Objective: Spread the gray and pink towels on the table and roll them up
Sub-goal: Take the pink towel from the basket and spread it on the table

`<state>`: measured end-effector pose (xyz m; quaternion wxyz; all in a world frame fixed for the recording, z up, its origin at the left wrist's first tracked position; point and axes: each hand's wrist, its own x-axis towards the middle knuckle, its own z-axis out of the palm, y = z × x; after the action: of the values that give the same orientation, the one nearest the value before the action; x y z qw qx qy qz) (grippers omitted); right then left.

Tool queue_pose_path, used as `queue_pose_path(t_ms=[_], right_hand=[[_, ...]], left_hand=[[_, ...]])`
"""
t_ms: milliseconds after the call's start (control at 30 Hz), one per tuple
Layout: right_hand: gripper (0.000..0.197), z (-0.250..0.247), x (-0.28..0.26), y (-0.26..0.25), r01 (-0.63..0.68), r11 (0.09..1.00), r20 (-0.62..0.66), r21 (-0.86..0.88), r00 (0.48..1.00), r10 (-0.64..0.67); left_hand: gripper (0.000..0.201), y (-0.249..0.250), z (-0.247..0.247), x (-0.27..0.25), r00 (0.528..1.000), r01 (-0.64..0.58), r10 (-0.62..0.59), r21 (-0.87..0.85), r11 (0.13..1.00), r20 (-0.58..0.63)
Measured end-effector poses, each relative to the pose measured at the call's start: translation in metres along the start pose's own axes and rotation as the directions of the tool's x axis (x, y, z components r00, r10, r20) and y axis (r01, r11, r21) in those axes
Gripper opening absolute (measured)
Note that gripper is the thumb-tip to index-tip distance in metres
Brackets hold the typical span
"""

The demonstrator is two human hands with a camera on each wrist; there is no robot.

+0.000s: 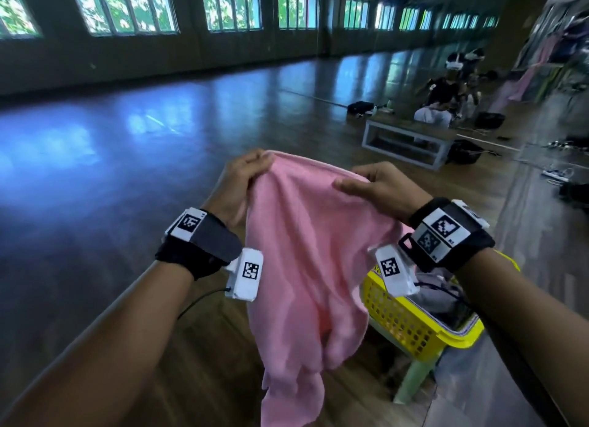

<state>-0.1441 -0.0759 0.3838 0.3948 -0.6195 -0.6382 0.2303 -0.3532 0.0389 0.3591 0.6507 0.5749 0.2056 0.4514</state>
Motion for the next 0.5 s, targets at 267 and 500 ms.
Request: queue_pose_path(t_ms=[267,500], right_hand=[[0.011,-0.006,0.006,-0.013,0.065,0.992,0.02,0.109,0.997,-0.068],[0.028,0.01,0.015,-0.028,0.22,0.908,-0.2,0.356,0.967,-0.156]], left_hand=[[0.012,0.003,0.008,-0.011,0.994,0.025,-0.04,0.137,0.99,0.101],[0.037,-0.006,0.039,-0.009,0.911,0.008,-0.154,0.356,0.934,0.384]])
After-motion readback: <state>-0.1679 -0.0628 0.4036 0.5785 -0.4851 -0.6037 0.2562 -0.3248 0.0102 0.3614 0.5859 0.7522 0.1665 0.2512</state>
